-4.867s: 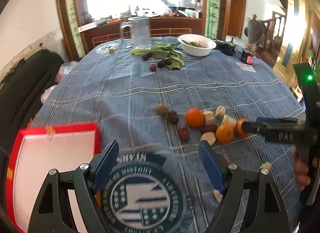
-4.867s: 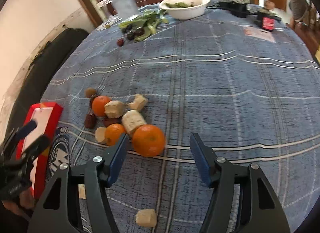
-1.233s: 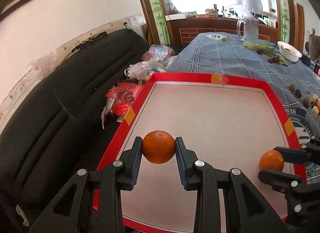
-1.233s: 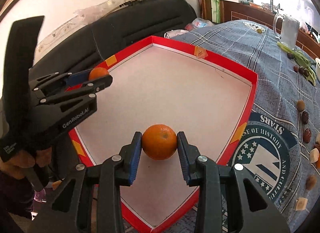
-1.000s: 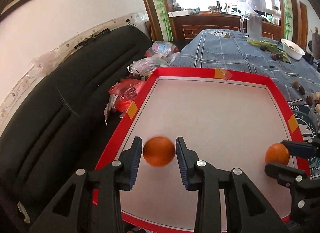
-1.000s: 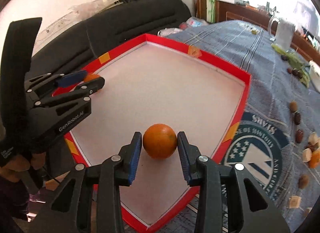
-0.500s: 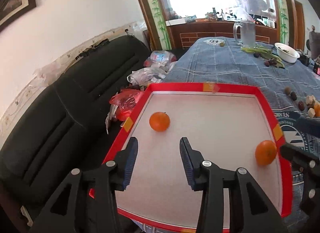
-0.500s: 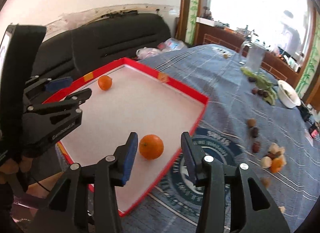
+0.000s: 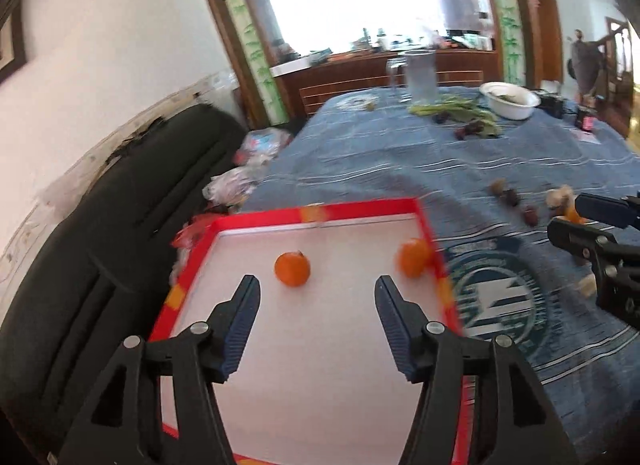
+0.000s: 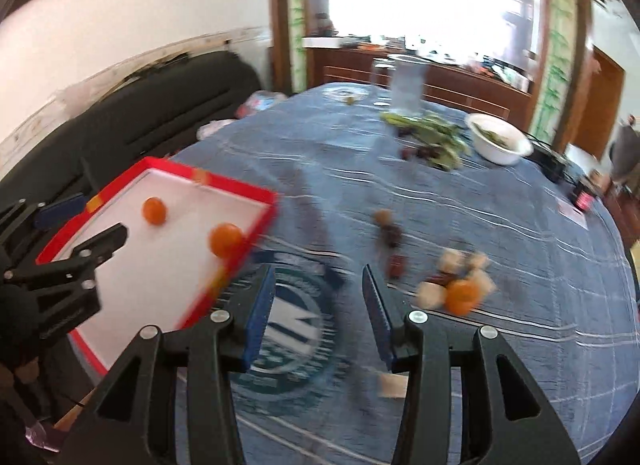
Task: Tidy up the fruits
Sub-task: 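Grasp a cream cube with the right gripper while the left grasps another cream cube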
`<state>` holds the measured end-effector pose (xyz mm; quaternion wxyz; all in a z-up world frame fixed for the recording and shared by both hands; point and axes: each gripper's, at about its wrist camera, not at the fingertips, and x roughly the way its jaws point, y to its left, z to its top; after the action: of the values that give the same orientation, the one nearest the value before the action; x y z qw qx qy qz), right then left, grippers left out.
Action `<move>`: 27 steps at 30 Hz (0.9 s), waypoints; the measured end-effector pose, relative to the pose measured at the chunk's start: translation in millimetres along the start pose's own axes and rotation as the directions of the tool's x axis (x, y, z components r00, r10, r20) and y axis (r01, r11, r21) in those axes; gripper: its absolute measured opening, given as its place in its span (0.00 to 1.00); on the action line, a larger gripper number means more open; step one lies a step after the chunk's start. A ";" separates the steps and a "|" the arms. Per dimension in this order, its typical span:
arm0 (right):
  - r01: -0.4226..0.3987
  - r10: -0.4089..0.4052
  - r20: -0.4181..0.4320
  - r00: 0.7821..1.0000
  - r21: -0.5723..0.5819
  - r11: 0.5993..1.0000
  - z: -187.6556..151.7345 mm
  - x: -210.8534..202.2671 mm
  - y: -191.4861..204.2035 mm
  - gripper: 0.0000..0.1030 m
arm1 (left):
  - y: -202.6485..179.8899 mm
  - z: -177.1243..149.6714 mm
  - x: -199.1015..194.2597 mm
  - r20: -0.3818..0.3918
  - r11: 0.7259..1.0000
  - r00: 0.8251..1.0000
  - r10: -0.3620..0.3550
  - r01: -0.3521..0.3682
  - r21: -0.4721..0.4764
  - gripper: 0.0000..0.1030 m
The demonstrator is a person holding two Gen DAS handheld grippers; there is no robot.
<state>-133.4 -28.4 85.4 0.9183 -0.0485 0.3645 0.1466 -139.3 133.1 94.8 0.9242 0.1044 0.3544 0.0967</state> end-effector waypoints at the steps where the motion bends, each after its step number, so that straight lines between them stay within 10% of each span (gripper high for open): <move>1: 0.007 -0.007 0.006 1.000 0.023 1.000 -2.9 -2.8 -15.0 0.46 | -7.1 2.1 -2.0 0.004 1.000 1.000 -0.026 0.026 0.010 0.60; 11: 0.084 -0.074 -0.056 0.996 0.202 0.976 -62.5 -29.8 -145.9 0.49 | -74.2 3.6 -12.3 -0.003 0.971 0.979 -0.205 0.204 0.128 0.62; 27: -0.002 0.028 -0.139 0.990 0.181 0.984 -86.7 -9.6 -145.8 0.48 | -150.5 -2.5 -6.5 -0.111 0.835 0.874 -0.473 0.485 0.260 0.62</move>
<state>-152.5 -186.4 26.1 0.8897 0.0272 0.4407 0.1163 -130.0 -12.7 57.7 0.8871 0.1396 0.3986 -0.1862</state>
